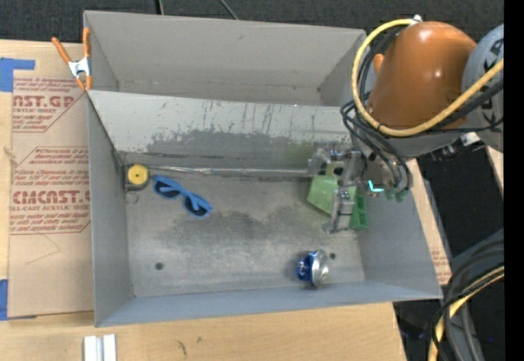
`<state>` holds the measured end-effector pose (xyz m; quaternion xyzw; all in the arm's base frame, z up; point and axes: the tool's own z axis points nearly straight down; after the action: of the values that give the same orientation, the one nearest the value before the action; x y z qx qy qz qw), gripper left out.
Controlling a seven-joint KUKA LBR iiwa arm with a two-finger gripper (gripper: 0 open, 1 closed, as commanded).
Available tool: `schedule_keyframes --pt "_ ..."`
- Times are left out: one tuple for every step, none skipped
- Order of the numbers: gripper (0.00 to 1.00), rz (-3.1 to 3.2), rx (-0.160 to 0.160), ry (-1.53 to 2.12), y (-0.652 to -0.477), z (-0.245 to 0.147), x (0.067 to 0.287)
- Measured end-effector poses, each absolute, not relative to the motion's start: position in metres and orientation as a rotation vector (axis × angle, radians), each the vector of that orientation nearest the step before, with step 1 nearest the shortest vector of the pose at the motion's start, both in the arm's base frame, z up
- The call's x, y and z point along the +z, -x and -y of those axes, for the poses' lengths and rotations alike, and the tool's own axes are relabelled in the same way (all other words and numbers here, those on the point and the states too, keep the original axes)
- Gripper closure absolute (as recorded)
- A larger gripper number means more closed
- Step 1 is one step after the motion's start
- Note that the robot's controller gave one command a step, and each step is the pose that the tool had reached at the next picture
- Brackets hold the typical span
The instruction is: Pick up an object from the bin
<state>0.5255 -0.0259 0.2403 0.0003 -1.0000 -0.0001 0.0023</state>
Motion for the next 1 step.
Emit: schedule_keyframes --pt "0.0 3.062 -0.003 -0.685 -0.508 0.0786 0.0951"
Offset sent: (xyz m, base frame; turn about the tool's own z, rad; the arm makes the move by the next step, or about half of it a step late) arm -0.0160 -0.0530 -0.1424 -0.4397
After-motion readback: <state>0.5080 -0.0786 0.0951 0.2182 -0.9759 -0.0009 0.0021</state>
